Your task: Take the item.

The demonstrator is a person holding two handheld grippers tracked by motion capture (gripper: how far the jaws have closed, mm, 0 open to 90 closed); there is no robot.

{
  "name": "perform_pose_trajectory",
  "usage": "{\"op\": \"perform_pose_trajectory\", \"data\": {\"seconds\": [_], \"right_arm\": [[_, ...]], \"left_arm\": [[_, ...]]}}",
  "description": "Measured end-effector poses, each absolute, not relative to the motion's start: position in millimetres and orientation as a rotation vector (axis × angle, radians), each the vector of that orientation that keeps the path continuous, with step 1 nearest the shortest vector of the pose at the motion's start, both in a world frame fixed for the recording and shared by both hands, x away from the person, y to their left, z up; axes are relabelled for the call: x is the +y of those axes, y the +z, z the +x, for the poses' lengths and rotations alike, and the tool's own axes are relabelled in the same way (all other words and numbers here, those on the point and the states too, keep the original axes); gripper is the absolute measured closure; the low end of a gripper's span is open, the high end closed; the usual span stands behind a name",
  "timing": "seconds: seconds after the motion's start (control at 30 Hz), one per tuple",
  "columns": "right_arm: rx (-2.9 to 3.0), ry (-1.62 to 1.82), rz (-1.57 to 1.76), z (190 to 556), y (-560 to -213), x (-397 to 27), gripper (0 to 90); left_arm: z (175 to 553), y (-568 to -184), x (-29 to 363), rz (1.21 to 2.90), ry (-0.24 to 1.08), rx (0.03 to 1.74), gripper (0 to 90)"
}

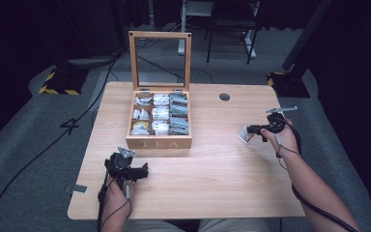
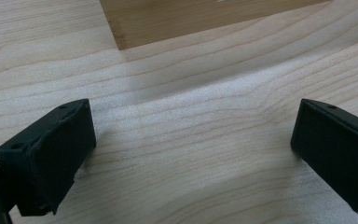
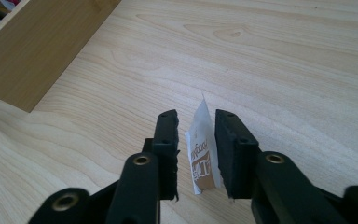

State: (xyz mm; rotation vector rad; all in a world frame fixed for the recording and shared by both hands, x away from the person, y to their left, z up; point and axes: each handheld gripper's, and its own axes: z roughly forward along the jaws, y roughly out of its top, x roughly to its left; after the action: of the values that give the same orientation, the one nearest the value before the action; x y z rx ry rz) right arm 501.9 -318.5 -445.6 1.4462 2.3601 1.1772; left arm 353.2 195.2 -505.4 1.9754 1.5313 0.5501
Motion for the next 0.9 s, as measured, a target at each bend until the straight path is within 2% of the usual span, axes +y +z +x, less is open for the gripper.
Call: {"op": "perform_pose_trajectory", "data": {"seconds": [0.1, 0.27, 0.6, 0.9], "right_arm": [[2.339, 1.169, 1.441, 503, -449, -321, 58.3], [2.274, 1.149, 1.428, 504, -450, -329, 49.1], [2.218, 1.202, 1.339, 493, -432, -334, 47.4], [2.244, 1.35, 1.179, 448, -418, -320, 47.1]], "left_arm": [[353, -505, 195, 1.976, 0.553, 1.531, 0.3], [353, -505, 195, 1.976, 0.553, 1.531, 0.3], [353, -505, 195, 1.976, 0.553, 1.531, 0.3], [352, -506, 195, 1.971, 0.551, 1.534, 0.3]]}}
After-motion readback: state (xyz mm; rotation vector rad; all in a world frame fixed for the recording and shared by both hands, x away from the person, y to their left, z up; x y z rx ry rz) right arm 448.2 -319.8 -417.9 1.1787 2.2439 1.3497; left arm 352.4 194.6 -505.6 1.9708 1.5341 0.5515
